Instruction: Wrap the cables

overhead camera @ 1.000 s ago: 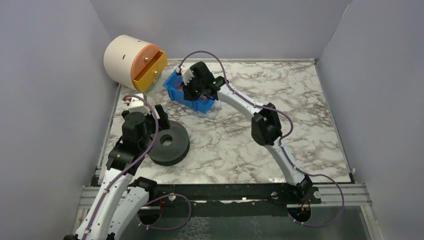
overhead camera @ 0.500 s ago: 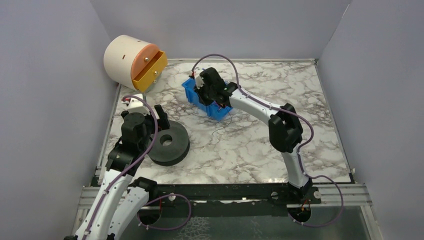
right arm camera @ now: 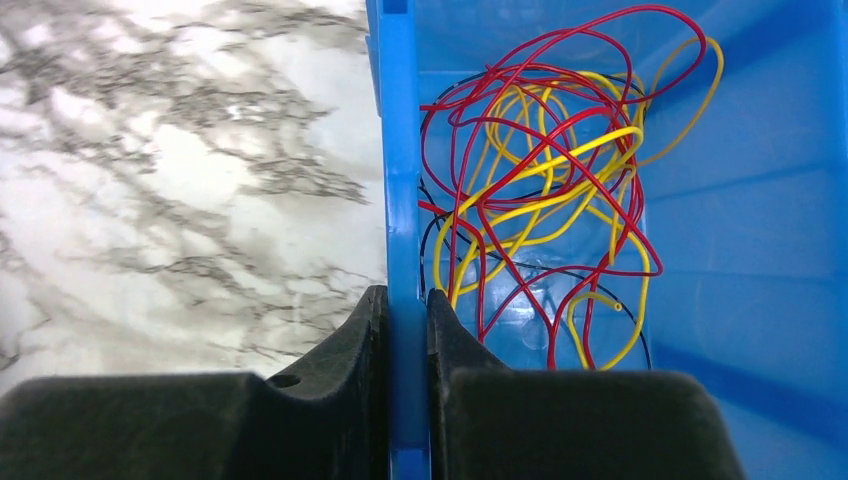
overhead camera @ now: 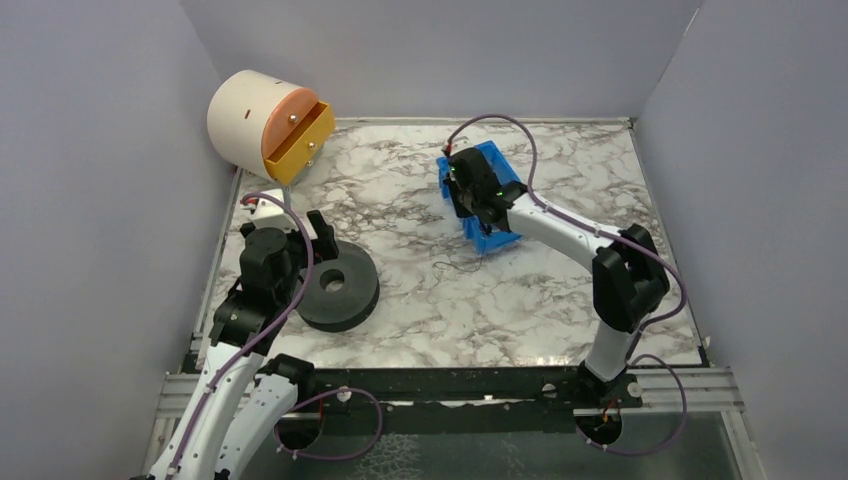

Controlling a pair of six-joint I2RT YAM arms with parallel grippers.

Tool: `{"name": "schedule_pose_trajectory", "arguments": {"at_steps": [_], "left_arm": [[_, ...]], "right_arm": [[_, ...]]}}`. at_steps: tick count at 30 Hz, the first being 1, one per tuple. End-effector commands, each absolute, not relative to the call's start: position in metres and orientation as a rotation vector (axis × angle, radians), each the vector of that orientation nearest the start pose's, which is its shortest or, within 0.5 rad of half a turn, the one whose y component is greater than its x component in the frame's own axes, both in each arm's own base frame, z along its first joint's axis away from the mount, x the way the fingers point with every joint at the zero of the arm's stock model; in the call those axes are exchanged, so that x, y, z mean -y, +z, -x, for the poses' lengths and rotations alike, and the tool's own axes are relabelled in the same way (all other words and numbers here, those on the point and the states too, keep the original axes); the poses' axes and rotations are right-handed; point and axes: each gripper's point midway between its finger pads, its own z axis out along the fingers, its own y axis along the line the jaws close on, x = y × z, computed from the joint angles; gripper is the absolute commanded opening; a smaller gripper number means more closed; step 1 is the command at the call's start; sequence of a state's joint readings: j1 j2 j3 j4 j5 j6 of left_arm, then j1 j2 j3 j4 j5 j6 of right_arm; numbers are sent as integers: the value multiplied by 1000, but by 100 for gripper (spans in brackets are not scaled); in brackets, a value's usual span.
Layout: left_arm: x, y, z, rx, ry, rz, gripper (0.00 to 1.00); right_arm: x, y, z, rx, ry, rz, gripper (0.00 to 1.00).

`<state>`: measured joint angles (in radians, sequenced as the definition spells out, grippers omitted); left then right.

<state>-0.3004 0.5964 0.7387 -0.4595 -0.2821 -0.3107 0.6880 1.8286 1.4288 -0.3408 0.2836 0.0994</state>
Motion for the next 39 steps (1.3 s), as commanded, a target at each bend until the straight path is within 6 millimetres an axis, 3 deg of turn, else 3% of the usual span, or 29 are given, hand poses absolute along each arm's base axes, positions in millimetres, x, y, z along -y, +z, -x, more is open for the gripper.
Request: {"name": "schedule_pose_trajectory", "arguments": {"at_steps": [1,12,24,26,29,32,35,39], "left_arm": [[39,253,-255,-1841,-158,211,99],[42,251,-255,-1848,-168,202,99],[45,247,-256,-1862,-179,190,99],[47,246,-256,-1867,-185,187,99],[50,240,-257,-1888,-200,181,99],[55,234,-260,-1916,-215,176,99],[63,226,-261,-1956,-248,159,99],[72,211,-259,-2036,-292,165,99]], "right_arm": [[-239,175,-421,-2093,45,244,1],[-170,152,-416,-2128,-69,-22,1],[-145,141,-427,-2105,-132,-178,1],[-147,142,-428,-2101,-125,-180,14],[-151,144,-430,-2102,-100,-173,39],[-156,147,-428,-2113,-64,-158,57],[-161,154,-424,-2129,-22,-150,67],[-171,170,-412,-2134,87,-105,72]]}}
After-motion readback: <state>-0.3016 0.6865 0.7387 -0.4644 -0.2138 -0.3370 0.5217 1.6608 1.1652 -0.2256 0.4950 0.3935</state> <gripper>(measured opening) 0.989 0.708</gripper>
